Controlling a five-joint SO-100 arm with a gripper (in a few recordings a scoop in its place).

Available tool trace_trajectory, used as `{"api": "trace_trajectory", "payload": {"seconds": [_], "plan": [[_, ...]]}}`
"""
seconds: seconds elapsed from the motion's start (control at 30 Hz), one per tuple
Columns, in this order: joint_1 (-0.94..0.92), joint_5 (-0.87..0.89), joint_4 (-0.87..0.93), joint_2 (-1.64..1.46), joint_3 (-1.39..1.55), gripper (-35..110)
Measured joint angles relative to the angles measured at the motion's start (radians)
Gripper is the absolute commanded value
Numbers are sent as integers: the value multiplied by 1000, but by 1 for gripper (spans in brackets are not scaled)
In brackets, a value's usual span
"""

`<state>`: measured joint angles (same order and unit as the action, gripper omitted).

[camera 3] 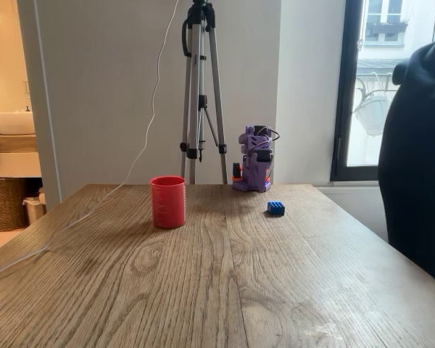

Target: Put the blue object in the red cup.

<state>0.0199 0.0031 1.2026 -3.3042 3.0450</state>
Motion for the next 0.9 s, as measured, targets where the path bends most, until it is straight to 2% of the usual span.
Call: {"api": "trace_trajectory", "payload": {"seconds": [0.9], "plan": [[-25,-8,6,0,0,1]]}}
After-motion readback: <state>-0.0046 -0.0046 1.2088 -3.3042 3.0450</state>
